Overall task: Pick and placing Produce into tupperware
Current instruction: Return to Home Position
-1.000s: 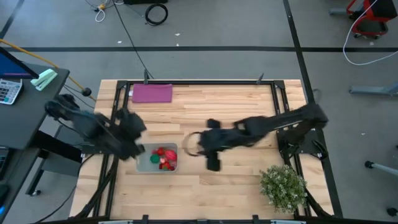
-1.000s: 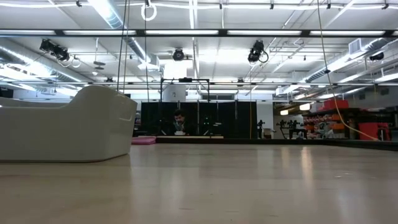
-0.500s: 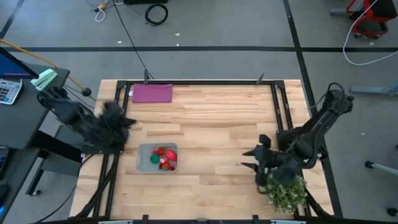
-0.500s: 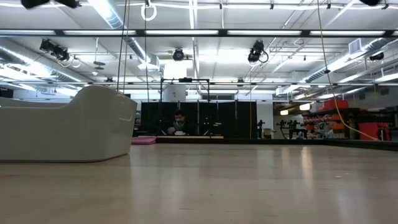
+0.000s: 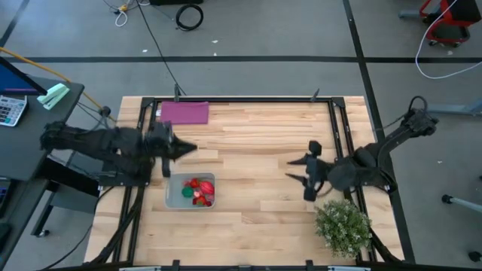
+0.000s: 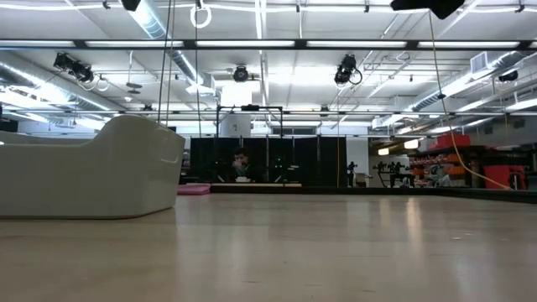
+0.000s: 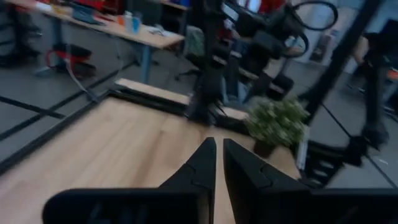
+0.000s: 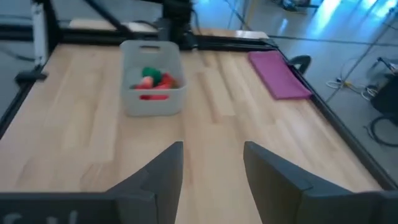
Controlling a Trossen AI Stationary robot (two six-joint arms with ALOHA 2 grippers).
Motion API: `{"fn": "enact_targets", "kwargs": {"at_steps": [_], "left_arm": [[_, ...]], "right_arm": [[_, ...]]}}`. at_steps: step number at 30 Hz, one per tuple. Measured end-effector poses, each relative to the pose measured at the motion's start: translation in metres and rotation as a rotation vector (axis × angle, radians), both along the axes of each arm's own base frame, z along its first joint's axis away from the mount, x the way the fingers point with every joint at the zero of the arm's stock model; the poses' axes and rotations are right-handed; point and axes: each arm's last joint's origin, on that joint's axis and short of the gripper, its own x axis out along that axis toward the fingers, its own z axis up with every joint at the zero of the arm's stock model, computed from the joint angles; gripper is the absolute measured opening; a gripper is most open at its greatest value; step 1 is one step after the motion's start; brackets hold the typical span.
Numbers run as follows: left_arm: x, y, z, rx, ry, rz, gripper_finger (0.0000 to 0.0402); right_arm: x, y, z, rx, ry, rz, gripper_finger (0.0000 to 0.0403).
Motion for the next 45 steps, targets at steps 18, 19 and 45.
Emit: {"fn": "enact_targets", "kwargs": {"at_steps": [18,19,45], "left_arm": [[-0.005,0.007,-0.088,0.025,-0.135,-0.137,0.0021],[-0.005,0.007,-0.099,0.017,-0.13,-0.136,0.0022],[-0.02,0.011,-0.134,0.002,-0.241,-0.11,0.001]], "right_arm": [[-0.013,-0.014,-0.066,0.131,-0.283,0.116,0.0178],[-0.014,-0.014,-0.072,0.142,-0.27,0.112,0.0178],[-0.012,-0.056,-0.099,0.21,-0.326,0.356,0.0178]]}}
